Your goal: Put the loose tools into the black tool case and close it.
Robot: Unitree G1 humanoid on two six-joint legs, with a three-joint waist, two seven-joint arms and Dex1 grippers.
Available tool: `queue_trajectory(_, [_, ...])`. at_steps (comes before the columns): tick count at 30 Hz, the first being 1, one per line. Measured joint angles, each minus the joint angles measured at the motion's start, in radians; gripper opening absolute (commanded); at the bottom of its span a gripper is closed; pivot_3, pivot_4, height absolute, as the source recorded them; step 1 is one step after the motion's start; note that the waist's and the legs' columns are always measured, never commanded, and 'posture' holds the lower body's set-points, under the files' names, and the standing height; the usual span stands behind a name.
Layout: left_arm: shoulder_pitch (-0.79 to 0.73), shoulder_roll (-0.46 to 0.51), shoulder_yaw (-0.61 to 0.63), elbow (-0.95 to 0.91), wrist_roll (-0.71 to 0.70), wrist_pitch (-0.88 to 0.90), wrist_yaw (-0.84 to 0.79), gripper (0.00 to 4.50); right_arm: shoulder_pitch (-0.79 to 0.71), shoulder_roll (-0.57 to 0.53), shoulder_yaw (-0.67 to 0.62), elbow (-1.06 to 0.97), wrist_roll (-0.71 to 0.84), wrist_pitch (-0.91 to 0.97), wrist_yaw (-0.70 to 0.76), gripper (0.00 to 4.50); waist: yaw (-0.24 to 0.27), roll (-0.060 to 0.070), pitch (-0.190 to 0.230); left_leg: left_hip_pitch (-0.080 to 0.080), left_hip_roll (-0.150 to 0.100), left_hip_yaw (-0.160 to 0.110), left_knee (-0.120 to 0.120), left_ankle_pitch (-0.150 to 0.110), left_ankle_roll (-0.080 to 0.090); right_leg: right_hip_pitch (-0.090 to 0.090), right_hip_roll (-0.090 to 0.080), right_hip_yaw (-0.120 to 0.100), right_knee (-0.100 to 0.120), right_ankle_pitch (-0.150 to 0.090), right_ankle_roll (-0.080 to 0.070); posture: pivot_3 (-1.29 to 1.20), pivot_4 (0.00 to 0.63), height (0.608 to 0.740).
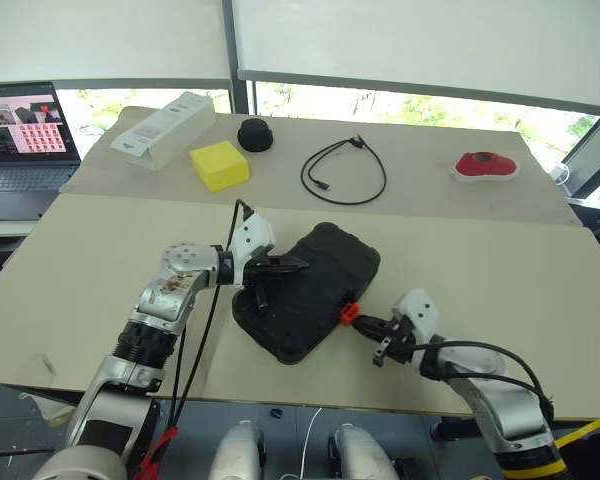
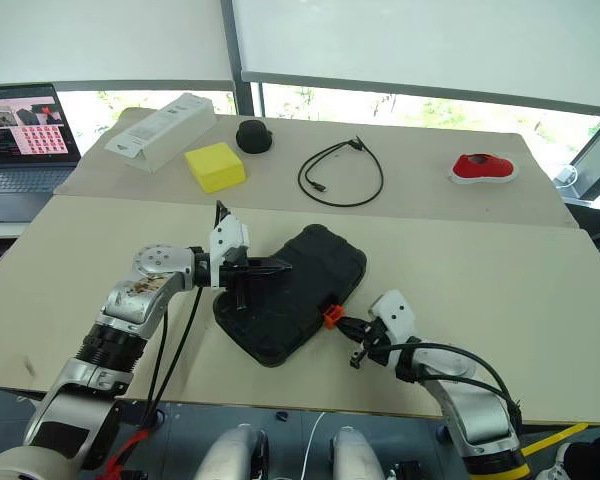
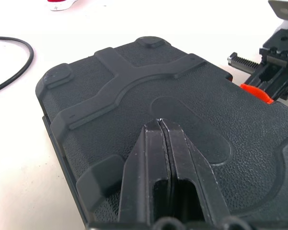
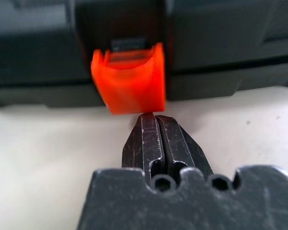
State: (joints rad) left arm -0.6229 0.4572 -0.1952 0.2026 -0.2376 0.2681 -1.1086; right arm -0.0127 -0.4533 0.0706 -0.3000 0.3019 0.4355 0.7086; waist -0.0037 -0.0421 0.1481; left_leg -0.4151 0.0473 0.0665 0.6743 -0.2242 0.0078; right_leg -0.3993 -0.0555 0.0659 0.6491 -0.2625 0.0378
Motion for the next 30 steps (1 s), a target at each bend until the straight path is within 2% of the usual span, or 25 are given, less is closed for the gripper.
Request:
queue_trajectory(21, [0.012, -0.001, 0.008, 0.001, 0.005, -0.001, -0.002, 0.04, 0.031, -0.015, -0.046, -0.09, 0.149, 0.062, 0.044, 0.0, -0.008, 0.001, 0.0, 0.0, 0.0, -0.001, 0.0, 0.0, 0.0, 0.0, 0.0, 0.0, 0.0, 0.0, 0.0, 0.0, 0.15, 0.74])
queue_trajectory(30, [0.017, -0.013, 0.003, 0.001, 0.015, -0.004, -0.003, 0.04, 0.006, -0.003, -0.044, -0.108, 0.152, 0.048, 0.042, 0.0, -0.003, 0.004, -0.002, 0.003, 0.0, -0.001, 0.001, 0.0, 0.0, 0.004, 0.0, 0.0, -0.001, 0.0, 0.001, 0.0, 0.15, 0.74])
